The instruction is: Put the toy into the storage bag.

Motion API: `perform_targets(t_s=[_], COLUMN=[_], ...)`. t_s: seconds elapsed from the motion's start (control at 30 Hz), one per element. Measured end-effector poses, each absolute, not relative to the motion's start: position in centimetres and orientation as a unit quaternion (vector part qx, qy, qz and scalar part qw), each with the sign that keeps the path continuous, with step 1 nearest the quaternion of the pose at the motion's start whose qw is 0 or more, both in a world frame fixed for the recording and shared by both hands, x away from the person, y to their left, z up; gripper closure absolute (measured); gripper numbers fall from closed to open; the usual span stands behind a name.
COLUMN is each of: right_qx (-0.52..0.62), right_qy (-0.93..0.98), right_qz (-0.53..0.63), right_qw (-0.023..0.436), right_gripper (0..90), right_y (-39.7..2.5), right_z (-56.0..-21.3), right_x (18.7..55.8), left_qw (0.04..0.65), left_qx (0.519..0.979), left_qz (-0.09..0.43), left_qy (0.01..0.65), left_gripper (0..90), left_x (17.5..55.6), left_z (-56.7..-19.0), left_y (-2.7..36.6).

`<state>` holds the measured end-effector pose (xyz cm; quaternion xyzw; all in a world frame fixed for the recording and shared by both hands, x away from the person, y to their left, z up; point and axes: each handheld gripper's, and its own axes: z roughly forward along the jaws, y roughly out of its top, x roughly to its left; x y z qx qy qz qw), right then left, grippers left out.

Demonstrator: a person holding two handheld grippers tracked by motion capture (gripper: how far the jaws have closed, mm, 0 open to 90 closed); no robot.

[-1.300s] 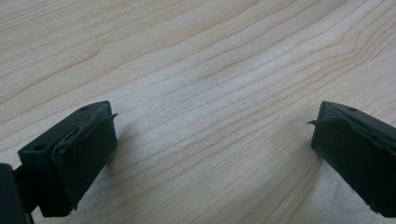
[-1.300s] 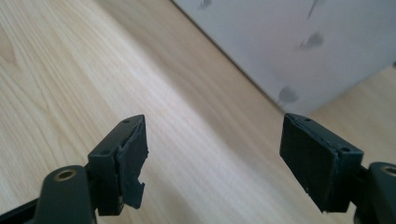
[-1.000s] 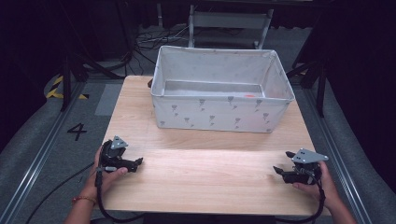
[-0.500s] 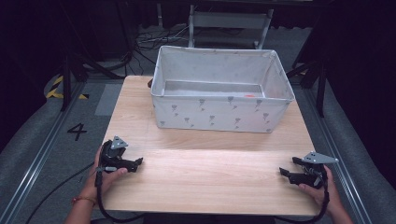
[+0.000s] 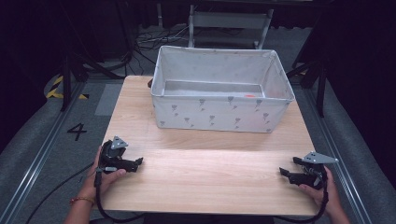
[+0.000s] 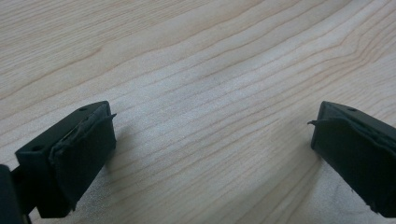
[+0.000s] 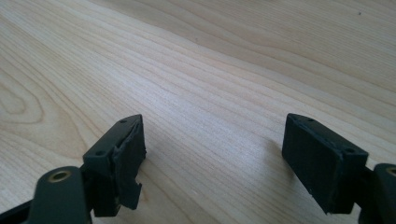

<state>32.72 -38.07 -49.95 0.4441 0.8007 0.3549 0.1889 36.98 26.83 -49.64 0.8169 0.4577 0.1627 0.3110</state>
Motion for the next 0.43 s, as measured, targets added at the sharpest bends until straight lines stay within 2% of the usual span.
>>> perform_targets(t_s=[0.17, 0.23, 0.43], right_qx=[0.446, 0.452, 0.46], right_qy=[0.799, 0.797, 0.794], right_qz=[0.354, 0.351, 0.347], right_qw=[0.19, 0.192, 0.194], right_gripper=[21.6, 17.9, 16.4], right_y=[-38.09, -38.11, -38.15], right_z=[-49.95, -49.97, -49.98], right_x=[32.67, 32.74, 32.72], left_qw=[0.311, 0.311, 0.311], left_qx=[0.817, 0.817, 0.816], left_qz=[0.163, 0.163, 0.163], left_qy=[0.458, 0.458, 0.458], left_gripper=[0.2, 0.2, 0.2], left_x=[36.99, 36.99, 36.98], left_z=[-49.64, -49.64, -49.65], left_y=[26.83, 26.83, 26.82])
